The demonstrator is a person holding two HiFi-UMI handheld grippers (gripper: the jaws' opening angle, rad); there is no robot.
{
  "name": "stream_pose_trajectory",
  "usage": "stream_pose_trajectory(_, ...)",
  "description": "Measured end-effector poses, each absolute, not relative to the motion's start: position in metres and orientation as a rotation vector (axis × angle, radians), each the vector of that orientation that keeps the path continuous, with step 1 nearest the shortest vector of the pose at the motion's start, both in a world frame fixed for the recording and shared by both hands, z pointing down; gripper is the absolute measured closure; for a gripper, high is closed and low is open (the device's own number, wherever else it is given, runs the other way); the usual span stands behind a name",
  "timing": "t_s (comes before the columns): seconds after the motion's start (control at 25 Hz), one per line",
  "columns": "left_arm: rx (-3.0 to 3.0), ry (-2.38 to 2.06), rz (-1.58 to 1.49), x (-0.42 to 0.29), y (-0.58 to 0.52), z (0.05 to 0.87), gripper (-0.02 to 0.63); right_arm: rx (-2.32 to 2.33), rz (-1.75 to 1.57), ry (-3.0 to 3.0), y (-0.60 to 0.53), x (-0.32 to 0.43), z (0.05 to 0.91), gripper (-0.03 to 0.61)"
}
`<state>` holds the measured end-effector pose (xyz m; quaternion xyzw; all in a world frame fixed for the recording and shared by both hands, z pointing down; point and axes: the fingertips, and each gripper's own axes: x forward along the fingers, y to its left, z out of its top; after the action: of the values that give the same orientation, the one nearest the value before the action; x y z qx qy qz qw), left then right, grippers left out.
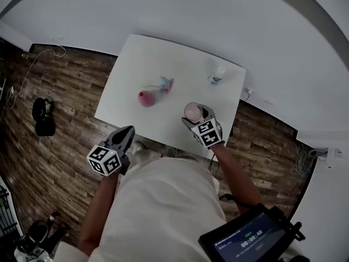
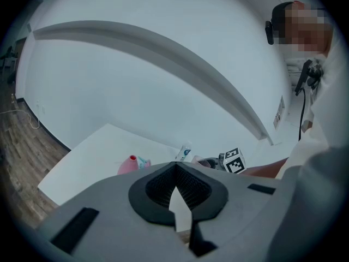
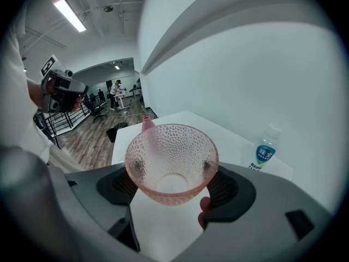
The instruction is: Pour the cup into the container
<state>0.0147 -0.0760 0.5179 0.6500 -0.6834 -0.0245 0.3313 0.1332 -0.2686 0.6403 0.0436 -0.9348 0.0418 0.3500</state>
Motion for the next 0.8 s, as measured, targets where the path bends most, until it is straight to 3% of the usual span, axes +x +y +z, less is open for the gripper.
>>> stream_pose_trajectory(0.8, 1.692, -1.703, 0.027, 0.01, -0.078, 0.537, 0.604, 0.103, 0.119, -2.403, -0.263, 0.112, 0.652, 0.205)
